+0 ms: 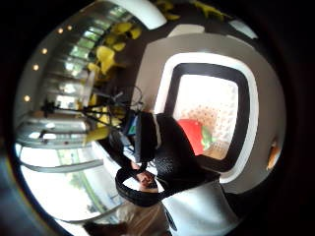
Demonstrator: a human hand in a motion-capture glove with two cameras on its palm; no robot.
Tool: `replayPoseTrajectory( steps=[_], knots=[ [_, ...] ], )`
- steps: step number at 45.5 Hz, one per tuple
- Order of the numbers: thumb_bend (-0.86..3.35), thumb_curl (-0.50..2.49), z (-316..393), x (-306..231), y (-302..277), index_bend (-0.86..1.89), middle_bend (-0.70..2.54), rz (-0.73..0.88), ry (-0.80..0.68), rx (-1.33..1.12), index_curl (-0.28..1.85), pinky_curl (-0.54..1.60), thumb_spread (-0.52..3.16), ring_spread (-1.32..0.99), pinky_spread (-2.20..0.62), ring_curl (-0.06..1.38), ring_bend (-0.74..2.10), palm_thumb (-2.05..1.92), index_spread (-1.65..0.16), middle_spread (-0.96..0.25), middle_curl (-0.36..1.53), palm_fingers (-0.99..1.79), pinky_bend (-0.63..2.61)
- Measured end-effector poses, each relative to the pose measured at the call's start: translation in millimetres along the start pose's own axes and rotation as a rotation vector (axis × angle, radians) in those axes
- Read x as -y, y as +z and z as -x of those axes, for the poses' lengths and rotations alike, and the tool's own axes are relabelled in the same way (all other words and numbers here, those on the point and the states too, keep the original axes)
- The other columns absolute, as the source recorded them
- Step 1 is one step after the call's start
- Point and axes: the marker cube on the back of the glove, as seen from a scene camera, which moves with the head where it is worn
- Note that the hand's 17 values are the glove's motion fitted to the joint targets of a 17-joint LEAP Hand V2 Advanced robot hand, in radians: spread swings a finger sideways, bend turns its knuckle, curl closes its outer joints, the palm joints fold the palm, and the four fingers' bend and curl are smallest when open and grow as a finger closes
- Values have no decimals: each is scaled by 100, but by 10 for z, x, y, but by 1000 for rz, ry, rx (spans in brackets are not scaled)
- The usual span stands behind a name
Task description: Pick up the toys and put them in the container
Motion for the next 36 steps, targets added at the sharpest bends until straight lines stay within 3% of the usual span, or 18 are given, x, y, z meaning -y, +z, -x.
replayPoseTrajectory(
  steps=[6,10,19,36],
  knots=[
    [-5,32,-8,-56,34,13,9,-3,145,80,30,39,128,-3,-3,37,15,-7,-27,-5,25,-27,99],
    [-5,30,-91,-24,28,13,9,-5,35,25,30,39,127,-3,-3,36,15,-7,-27,-4,24,-26,98],
    [-5,26,-135,-24,79,13,10,3,17,46,29,39,127,-3,-3,33,16,-7,-27,-5,21,-25,97],
    [-6,22,-616,-167,249,13,10,32,107,11,27,38,126,-3,-3,30,16,-8,-27,-5,18,-25,95]
  ],
)
